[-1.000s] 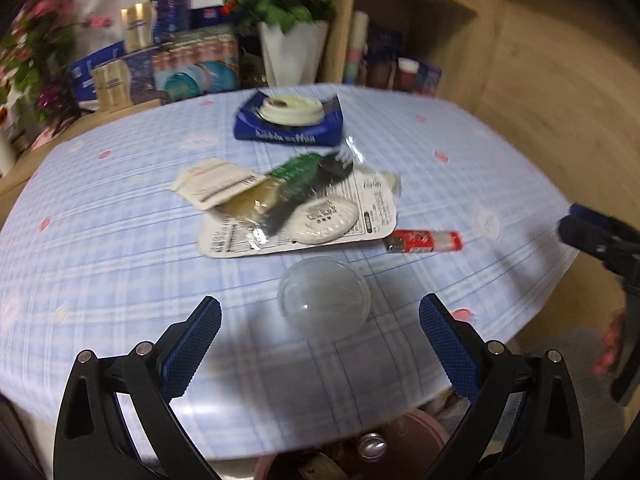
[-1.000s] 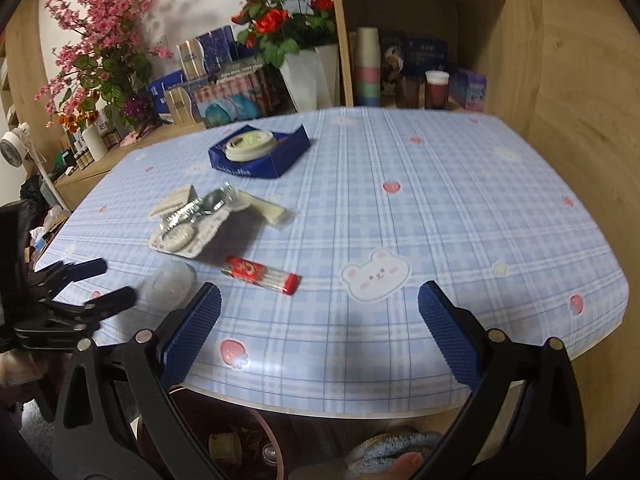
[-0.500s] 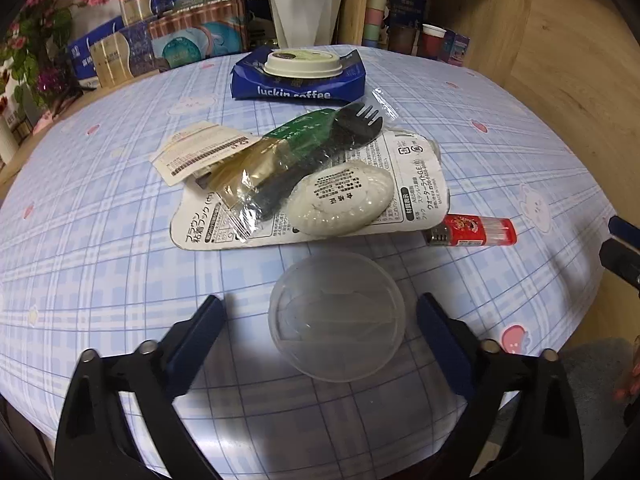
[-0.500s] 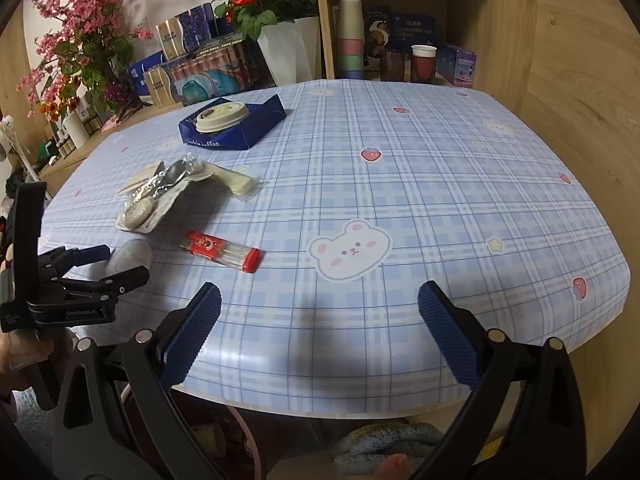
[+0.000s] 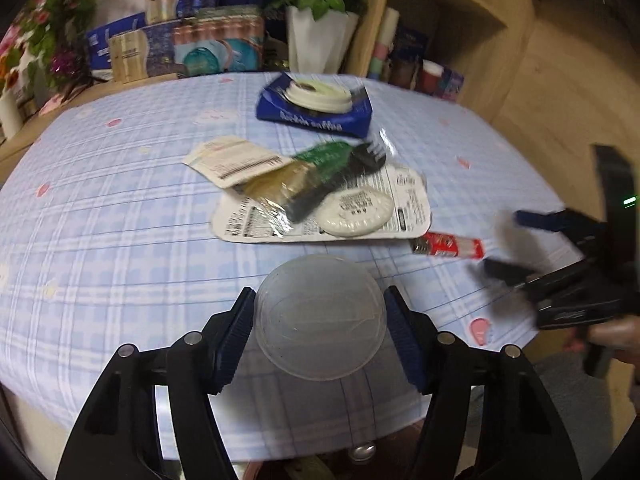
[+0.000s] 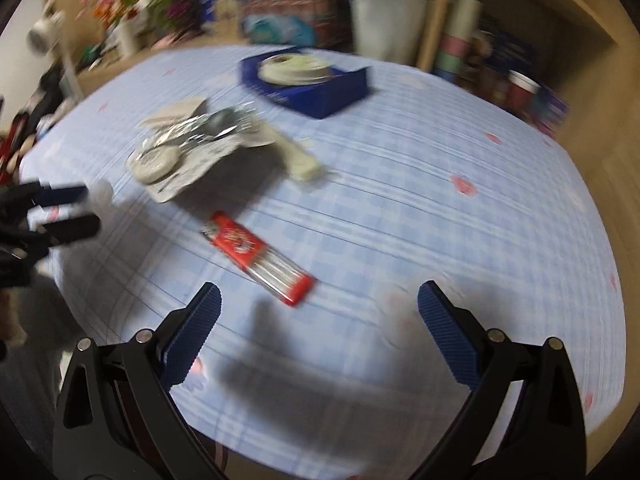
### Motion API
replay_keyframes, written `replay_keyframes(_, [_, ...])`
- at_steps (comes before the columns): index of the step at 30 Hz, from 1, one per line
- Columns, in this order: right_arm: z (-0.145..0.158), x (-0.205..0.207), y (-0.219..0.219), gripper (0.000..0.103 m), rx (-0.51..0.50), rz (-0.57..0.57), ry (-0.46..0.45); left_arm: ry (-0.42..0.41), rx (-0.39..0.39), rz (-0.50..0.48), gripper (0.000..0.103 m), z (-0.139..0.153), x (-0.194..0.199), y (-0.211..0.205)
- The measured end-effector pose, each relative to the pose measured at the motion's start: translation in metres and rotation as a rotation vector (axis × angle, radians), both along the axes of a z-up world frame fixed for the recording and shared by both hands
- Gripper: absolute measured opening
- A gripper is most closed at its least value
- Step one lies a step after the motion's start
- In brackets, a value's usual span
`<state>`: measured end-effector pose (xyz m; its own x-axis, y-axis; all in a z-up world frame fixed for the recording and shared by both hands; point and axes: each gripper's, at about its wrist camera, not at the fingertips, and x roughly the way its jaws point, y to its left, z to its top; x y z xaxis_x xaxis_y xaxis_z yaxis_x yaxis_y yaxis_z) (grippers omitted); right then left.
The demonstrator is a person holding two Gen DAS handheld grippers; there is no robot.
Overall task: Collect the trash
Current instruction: 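Grasp the red lighter with the right gripper while the left gripper holds the lid, then drop the clear lid into the bin with left gripper while right carries the lighter over it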
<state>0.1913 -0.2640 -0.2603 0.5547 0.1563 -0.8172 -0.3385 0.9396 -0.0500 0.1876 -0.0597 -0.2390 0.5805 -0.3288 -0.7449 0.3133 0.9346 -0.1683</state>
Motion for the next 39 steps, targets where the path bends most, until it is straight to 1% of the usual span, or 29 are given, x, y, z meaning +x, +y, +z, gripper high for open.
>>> replay_keyframes(2, [-0.002, 0.007, 0.013, 0.096, -0.031, 0.049, -0.001, -0.012, -0.024, 0.019, 0.064, 0.007, -0.006, 0.009])
replay_keyframes(4, [-0.003, 0.014, 0.020, 0.094, -0.028, 0.068, 0.010, -0.020, -0.056, 0.041, 0.064, 0.013, -0.011, 0.021])
replay_keyframes(5, [-0.005, 0.020, 0.022, 0.086, -0.009, 0.075, 0.031, -0.022, -0.072, 0.050, 0.064, 0.015, -0.013, 0.026])
replay_keyframes(7, [-0.008, 0.027, 0.025, 0.075, 0.001, 0.079, 0.058, -0.023, -0.103, 0.067, 0.064, 0.018, -0.017, 0.037])
replay_keyframes(9, [-0.010, 0.029, 0.028, 0.070, 0.013, 0.095, 0.074, -0.027, -0.128, 0.078, 0.064, 0.022, -0.022, 0.047])
replay_keyframes(11, [-0.010, 0.028, 0.028, 0.051, 0.064, 0.113, 0.094, -0.031, -0.145, 0.082, 0.064, 0.025, -0.027, 0.054])
replay_keyframes(12, [-0.009, 0.026, 0.030, 0.046, 0.065, 0.112, 0.091, -0.036, -0.148, 0.084, 0.064, 0.026, -0.030, 0.058])
replay_keyframes(13, [-0.009, 0.024, 0.031, 0.036, 0.069, 0.121, 0.091, -0.043, -0.150, 0.085, 0.064, 0.027, -0.034, 0.061])
replay_keyframes(14, [-0.008, 0.019, 0.032, 0.030, 0.075, 0.126, 0.091, -0.046, -0.153, 0.085, 0.064, 0.028, -0.036, 0.063])
replay_keyframes(19, [-0.007, 0.000, 0.029, 0.027, 0.131, 0.098, 0.070, -0.030, -0.180, 0.087, 0.064, 0.027, -0.043, 0.067])
replay_keyframes(22, [-0.003, -0.011, 0.021, 0.027, 0.191, 0.040, 0.032, -0.046, -0.174, 0.066, 0.064, 0.033, -0.049, 0.063])
replay_keyframes(25, [0.008, -0.023, 0.008, 0.027, 0.262, -0.034, -0.014, -0.051, -0.185, 0.050, 0.064, 0.039, -0.056, 0.060])
replay_keyframes(29, [0.029, -0.043, -0.006, 0.027, 0.363, -0.112, -0.072, -0.065, -0.177, 0.032, 0.064, 0.049, -0.066, 0.056])
replay_keyframes(35, [0.063, -0.077, -0.009, 0.027, 0.421, -0.141, -0.158, -0.070, -0.179, 0.008, 0.064, 0.061, -0.088, 0.052])
replay_keyframes(39, [0.081, -0.099, -0.007, 0.027, 0.412, -0.125, -0.204, -0.071, -0.167, -0.017, 0.064, 0.063, -0.108, 0.049])
